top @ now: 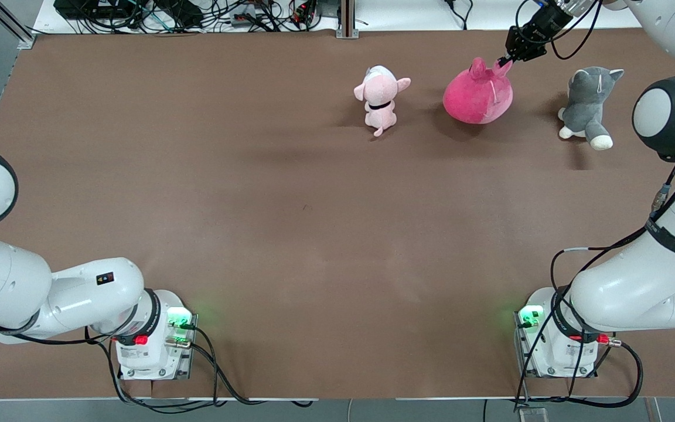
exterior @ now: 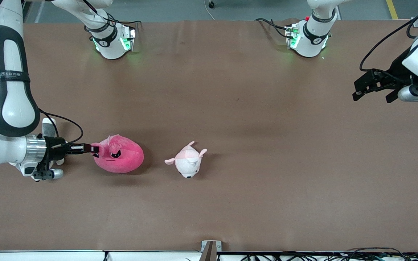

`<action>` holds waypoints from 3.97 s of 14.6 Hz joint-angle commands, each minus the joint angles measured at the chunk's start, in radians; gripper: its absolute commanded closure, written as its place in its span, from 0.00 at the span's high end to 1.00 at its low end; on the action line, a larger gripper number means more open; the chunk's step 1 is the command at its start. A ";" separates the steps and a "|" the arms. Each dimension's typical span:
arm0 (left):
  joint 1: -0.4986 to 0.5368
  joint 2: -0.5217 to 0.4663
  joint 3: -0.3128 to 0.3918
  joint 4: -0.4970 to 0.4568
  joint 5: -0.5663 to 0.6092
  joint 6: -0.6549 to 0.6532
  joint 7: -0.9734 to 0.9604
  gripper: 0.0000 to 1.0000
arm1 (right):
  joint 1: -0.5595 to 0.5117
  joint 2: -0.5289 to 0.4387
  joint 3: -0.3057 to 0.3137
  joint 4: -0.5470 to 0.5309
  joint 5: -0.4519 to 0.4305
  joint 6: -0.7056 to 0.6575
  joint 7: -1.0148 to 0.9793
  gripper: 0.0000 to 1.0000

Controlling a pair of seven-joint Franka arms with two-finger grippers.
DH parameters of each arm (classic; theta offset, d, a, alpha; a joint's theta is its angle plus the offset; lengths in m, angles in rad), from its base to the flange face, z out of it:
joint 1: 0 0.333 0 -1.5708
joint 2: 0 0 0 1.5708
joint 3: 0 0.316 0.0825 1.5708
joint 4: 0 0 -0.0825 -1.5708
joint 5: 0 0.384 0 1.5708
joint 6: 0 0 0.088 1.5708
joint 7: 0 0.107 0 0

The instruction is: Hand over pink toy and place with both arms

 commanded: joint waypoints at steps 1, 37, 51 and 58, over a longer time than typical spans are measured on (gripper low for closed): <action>0.004 -0.048 -0.002 -0.030 -0.003 0.004 0.008 1.00 | -0.039 0.031 0.018 0.023 0.039 -0.020 -0.024 0.00; 0.050 -0.028 0.003 -0.041 0.051 0.016 0.007 1.00 | -0.021 -0.277 0.016 0.176 -0.537 -0.160 0.246 1.00; -0.282 -0.031 0.330 -0.041 0.048 0.005 -0.002 1.00 | -0.111 -0.481 0.082 -0.012 -0.531 -0.150 0.184 1.00; -0.283 -0.031 0.325 -0.041 0.045 0.005 -0.005 1.00 | -0.106 -0.624 0.080 -0.227 -0.531 -0.036 0.181 1.00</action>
